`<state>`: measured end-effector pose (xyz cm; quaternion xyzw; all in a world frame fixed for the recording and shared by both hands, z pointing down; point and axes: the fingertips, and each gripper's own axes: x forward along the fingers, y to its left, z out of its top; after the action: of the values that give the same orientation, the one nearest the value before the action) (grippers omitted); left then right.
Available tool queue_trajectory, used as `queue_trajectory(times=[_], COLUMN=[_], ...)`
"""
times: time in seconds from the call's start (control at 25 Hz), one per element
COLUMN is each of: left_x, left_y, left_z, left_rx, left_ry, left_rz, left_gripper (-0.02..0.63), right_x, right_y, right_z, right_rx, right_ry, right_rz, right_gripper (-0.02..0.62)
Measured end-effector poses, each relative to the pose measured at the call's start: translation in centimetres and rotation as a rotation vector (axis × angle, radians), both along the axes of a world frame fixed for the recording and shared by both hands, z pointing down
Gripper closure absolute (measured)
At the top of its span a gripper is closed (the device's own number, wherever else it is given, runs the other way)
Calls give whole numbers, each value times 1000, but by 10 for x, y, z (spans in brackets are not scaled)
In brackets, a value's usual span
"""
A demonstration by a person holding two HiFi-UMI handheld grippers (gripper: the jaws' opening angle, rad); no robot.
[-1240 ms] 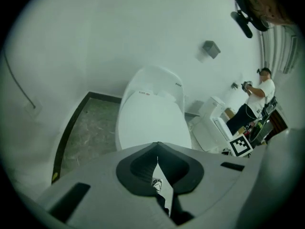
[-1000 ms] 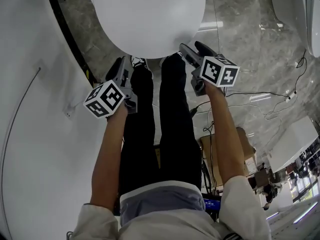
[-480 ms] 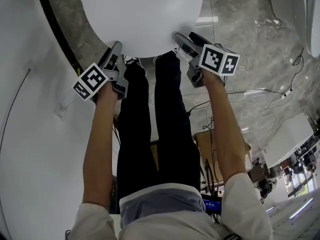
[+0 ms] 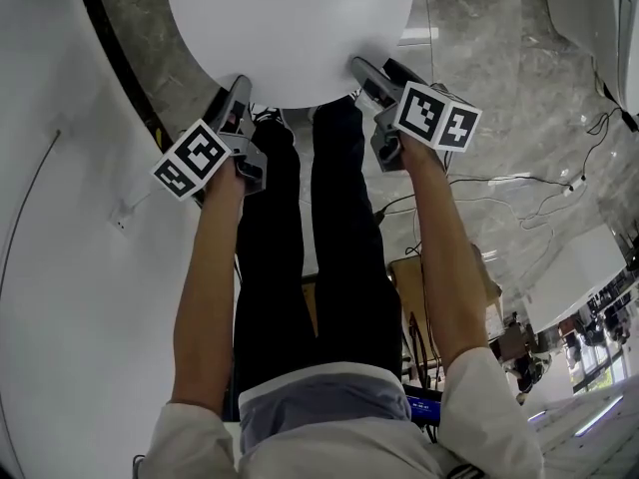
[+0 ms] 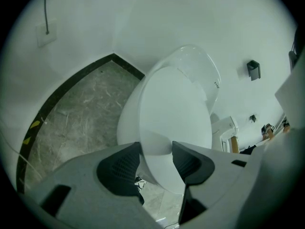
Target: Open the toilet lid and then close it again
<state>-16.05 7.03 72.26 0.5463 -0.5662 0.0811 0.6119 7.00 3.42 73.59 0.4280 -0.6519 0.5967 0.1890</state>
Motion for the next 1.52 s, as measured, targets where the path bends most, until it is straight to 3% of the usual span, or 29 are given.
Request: queue_trajectory(times=[0.84,1.52], left_x=[-3,0], left_y=[3,-8], left_z=[-35,-109], left_rx=[49,148], left_ry=[13,-20], left_rz=[-20,-8], left_gripper=[446,476], right_x=[10,18], right_y=[1,-11], right_z=[-35,-105], right_rx=[7,69], right_ry=[-48,-66], right_rz=[91,171], right_gripper=[380,396])
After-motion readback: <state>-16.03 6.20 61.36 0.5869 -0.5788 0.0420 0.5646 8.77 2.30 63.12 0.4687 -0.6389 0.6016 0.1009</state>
